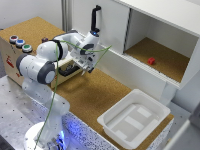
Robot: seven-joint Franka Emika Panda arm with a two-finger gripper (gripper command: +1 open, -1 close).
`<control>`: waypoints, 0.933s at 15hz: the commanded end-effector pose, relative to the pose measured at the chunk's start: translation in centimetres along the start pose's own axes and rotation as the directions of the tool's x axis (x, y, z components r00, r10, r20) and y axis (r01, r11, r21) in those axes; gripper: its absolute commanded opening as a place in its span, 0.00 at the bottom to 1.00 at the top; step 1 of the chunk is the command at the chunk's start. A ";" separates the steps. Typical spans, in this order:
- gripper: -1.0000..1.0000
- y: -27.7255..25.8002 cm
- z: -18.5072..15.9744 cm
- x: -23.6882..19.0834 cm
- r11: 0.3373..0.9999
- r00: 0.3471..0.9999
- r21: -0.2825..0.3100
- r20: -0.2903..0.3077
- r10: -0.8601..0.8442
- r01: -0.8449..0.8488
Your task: Grasp the handle of the drawer, then close it
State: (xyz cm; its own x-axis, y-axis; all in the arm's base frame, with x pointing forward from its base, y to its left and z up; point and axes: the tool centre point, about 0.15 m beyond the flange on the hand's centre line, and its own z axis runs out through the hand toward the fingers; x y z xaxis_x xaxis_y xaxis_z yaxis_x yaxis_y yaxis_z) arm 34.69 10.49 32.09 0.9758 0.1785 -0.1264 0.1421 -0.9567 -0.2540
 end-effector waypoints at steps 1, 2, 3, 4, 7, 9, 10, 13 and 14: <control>0.00 -1.0 1.7 0.8 0.998 0.994 -0.025 -0.094 0.047 -0.049; 0.00 -1.2 1.9 1.0 0.998 0.991 -0.023 -0.125 0.047 -0.050; 0.00 -1.4 2.1 1.2 0.998 0.988 -0.028 -0.148 0.046 -0.051; 0.00 -1.5 2.2 1.4 0.998 0.985 -0.026 -0.164 0.050 -0.055; 0.00 -1.9 2.3 1.9 0.998 0.984 -0.009 -0.167 0.057 -0.059; 0.00 -2.3 2.3 1.7 0.999 0.983 -0.014 -0.177 0.044 -0.048; 0.00 -2.5 2.4 1.7 0.999 0.984 -0.014 -0.174 0.042 -0.045; 0.00 -3.1 2.4 1.6 0.999 0.984 -0.025 -0.179 0.025 -0.030; 0.00 -3.4 2.6 1.6 0.999 0.984 -0.028 -0.176 0.022 -0.028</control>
